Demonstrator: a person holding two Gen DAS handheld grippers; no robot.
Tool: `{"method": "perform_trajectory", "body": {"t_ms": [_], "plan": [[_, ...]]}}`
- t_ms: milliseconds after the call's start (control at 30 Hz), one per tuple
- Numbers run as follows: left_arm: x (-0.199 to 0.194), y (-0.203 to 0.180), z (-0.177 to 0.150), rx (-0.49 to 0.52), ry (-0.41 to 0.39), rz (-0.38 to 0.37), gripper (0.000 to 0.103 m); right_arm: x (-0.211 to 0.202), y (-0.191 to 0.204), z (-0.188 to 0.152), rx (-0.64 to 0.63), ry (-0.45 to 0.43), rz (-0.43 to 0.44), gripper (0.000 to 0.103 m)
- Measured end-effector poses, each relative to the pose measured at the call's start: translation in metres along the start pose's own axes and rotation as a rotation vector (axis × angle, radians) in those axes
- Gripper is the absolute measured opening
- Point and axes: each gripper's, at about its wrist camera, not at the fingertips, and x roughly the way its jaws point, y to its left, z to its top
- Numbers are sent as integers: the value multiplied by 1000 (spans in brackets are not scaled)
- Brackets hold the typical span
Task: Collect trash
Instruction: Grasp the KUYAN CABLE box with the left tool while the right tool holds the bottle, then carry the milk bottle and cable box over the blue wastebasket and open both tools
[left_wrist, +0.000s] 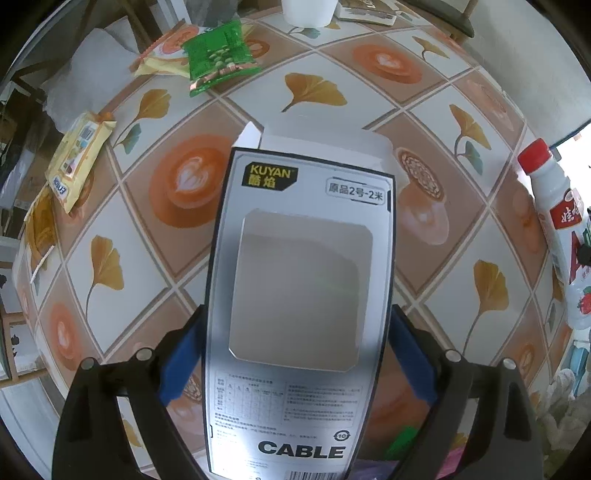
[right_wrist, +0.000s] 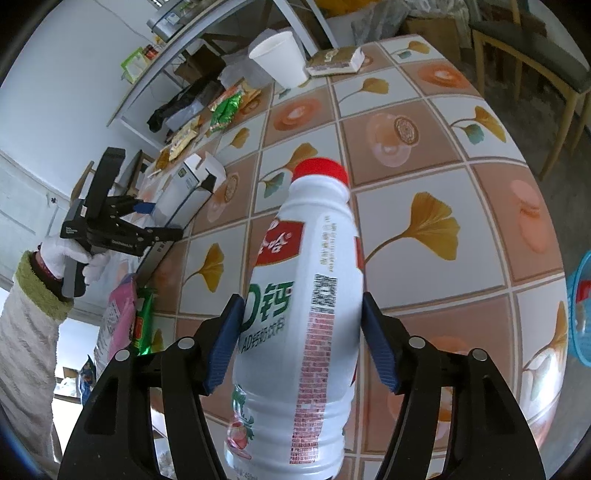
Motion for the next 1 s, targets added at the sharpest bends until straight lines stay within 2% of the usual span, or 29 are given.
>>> {"method": "perform_trajectory", "body": {"t_ms": [100, 167, 500, 1000], "plan": [[6, -10, -4, -12, -15, 3, 90, 2, -1, -2, 8, 5, 3, 62], [3, -10, -6, -14, -31, 4, 86, 2, -3, -1, 21, 6, 7, 62], [-12, -3, -14, -50, -75, 26, 85, 2, -12, -3, 103, 0, 66, 58], [-79, 17, -32, -170, -277, 41, 84, -12, -9, -4, 129, -46, 84, 57]]}}
